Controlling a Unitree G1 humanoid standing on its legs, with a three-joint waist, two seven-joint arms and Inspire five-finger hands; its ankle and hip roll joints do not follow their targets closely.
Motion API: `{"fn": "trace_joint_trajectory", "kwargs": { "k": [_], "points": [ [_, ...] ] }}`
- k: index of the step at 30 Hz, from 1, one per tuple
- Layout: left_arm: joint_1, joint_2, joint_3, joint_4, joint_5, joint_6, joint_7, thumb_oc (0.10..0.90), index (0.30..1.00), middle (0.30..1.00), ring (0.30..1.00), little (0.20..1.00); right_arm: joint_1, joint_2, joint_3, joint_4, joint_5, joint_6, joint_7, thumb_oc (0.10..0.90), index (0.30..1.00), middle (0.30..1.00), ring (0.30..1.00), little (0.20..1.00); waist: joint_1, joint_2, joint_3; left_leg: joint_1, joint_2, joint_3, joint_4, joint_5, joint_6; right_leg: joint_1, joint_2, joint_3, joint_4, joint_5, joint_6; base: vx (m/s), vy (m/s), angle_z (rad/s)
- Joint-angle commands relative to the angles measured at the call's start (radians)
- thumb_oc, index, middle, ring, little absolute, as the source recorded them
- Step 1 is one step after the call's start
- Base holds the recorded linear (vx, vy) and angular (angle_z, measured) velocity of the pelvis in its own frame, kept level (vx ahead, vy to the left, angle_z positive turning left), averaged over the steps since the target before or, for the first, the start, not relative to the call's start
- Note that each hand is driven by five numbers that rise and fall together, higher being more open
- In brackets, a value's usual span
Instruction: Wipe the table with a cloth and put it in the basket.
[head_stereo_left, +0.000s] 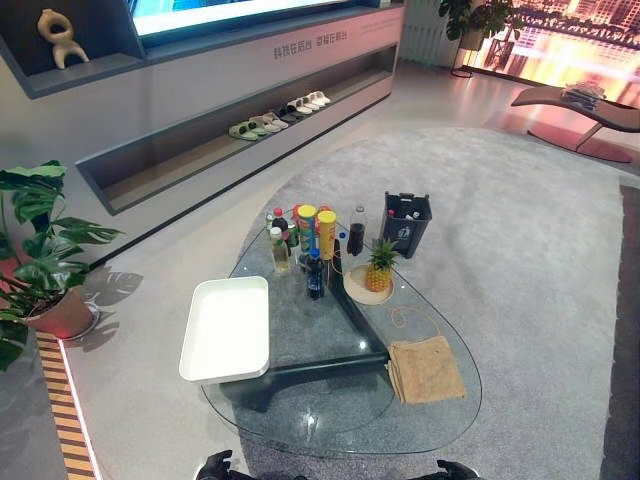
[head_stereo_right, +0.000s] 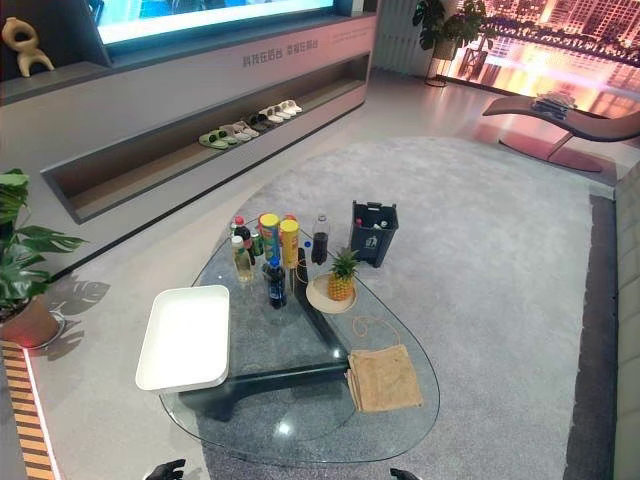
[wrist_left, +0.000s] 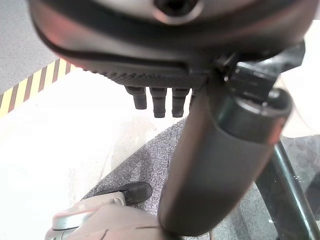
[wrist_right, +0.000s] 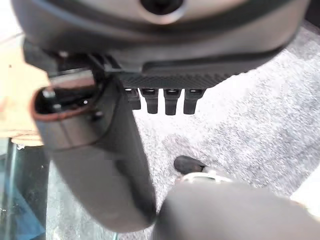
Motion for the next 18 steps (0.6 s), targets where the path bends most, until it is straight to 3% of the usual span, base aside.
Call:
{"fn": "trace_joint_trajectory", "kwargs": {
  "k": [1, 7, 12, 13, 16, 17, 18],
  "points": [
    [-0.099, -0.017, -0.013, 0.013, 0.021, -0.021, 0.004, 0.800, 0.900, 0.900, 0.900, 0.900, -0.079, -0.072, 0.030, -0.031, -0.012, -0.116, -0.051, 0.800, 0.900, 0.900, 0.900, 0.900, -0.001, 0.006, 0.045, 0.022, 0.058, 0.010, 0.000, -0.079, -0.026, -0.009, -0.058, -0.011, 0.019, 0.001, 0.089, 0.00, -0.032, 0.00],
    [-0.069, 0.002, -0.033, -0.010, 0.040, -0.024, 0.008, 0.800, 0.900, 0.900, 0.900, 0.900, -0.121, -0.140, 0.027, -0.178, -0.011, -0.250, -0.127, 0.800, 0.900, 0.900, 0.900, 0.900, 0.008, -0.005, 0.046, 0.016, 0.064, 0.014, 0.002, -0.078, -0.026, -0.017, -0.057, -0.017, 0.015, 0.006, 0.088, 0.02, -0.052, -0.01],
    [-0.056, 0.018, -0.050, -0.028, 0.038, -0.038, 0.019, 0.800, 0.900, 0.900, 0.900, 0.900, -0.179, -0.232, 0.007, -0.353, -0.004, -0.260, -0.188, 0.800, 0.900, 0.900, 0.900, 0.900, 0.004, -0.011, 0.070, -0.023, 0.070, 0.026, 0.045, -0.084, -0.028, -0.056, -0.061, -0.012, 0.035, 0.007, 0.086, 0.01, -0.053, -0.01],
    [-0.056, 0.023, -0.048, -0.031, 0.032, -0.041, 0.020, 0.800, 0.900, 0.900, 0.900, 0.900, -0.190, -0.247, 0.004, -0.379, -0.025, -0.199, -0.231, 0.800, 0.900, 0.900, 0.900, 0.900, 0.002, -0.012, 0.078, -0.035, 0.071, 0.030, 0.059, -0.087, -0.028, -0.068, -0.061, -0.010, 0.042, 0.007, 0.084, -0.06, -0.046, -0.07],
    [-0.063, 0.054, -0.030, -0.063, 0.006, -0.047, 0.014, 0.800, 0.900, 0.900, 0.900, 0.900, -0.192, -0.315, -0.030, -0.461, -0.026, -0.237, -0.241, 0.800, 0.900, 0.900, 0.900, 0.900, -0.010, -0.014, 0.126, -0.088, 0.071, 0.037, 0.105, -0.090, -0.023, -0.122, -0.057, -0.004, 0.079, 0.005, 0.078, -0.13, -0.045, -0.09],
    [-0.070, 0.064, -0.033, -0.068, -0.006, -0.052, 0.012, 0.800, 0.900, 0.900, 0.900, 0.900, -0.204, -0.331, -0.032, -0.496, -0.013, -0.315, -0.242, 0.800, 0.900, 0.900, 0.900, 0.900, -0.016, -0.013, 0.143, -0.107, 0.070, 0.038, 0.119, -0.091, -0.021, -0.141, -0.054, 0.001, 0.093, 0.001, 0.073, -0.15, -0.014, -0.03],
    [-0.081, 0.066, -0.037, -0.067, -0.015, -0.059, 0.010, 0.800, 0.900, 0.900, 0.900, 0.900, -0.222, -0.337, -0.028, -0.556, -0.018, -0.271, -0.280, 0.800, 0.900, 0.900, 0.900, 0.900, -0.022, -0.010, 0.161, -0.130, 0.070, 0.036, 0.136, -0.091, -0.021, -0.165, -0.050, 0.006, 0.112, -0.004, 0.069, -0.14, 0.001, -0.02]
  ]
}}
